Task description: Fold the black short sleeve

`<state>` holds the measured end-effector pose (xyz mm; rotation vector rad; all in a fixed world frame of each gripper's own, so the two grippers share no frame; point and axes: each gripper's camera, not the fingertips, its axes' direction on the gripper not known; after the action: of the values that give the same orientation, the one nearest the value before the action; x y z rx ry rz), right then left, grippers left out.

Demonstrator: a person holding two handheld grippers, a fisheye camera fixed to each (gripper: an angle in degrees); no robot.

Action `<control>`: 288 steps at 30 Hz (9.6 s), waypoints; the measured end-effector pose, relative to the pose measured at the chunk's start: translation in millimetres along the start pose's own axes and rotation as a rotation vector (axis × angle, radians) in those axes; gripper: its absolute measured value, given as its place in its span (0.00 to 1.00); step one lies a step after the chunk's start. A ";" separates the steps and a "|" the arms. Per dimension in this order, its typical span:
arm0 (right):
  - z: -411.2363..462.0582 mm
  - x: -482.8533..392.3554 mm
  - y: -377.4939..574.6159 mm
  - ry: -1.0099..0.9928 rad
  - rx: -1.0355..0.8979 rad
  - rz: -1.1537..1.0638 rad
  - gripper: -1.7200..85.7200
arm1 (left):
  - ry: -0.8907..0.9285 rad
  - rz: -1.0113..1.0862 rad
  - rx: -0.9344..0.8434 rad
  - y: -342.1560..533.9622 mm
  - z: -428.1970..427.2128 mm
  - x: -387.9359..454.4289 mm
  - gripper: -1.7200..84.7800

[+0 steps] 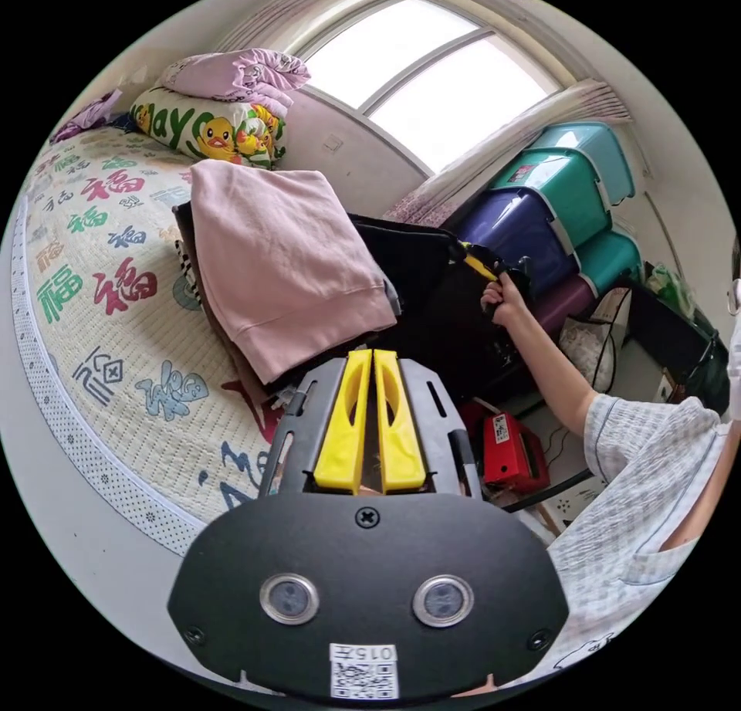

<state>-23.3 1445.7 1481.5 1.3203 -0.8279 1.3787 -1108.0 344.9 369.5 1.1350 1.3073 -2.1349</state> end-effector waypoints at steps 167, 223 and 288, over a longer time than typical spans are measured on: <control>274.0 -278.5 166.3 -0.396 -0.781 -0.256 0.02 | -0.446 -0.618 0.649 612.4 -65.0 -408.7 0.01; 298.8 -449.8 32.0 0.103 -1.106 -0.485 0.02 | -0.755 -0.677 -0.185 359.1 -218.2 -194.9 0.03; 461.2 -510.1 -365.9 0.059 -0.700 -0.070 0.03 | -0.315 -0.211 -0.268 -533.6 -340.8 -304.4 0.02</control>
<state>397.4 998.4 1002.3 0.7495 -1.0824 0.9323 -1138.7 877.2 827.0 0.5487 1.5546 -2.0915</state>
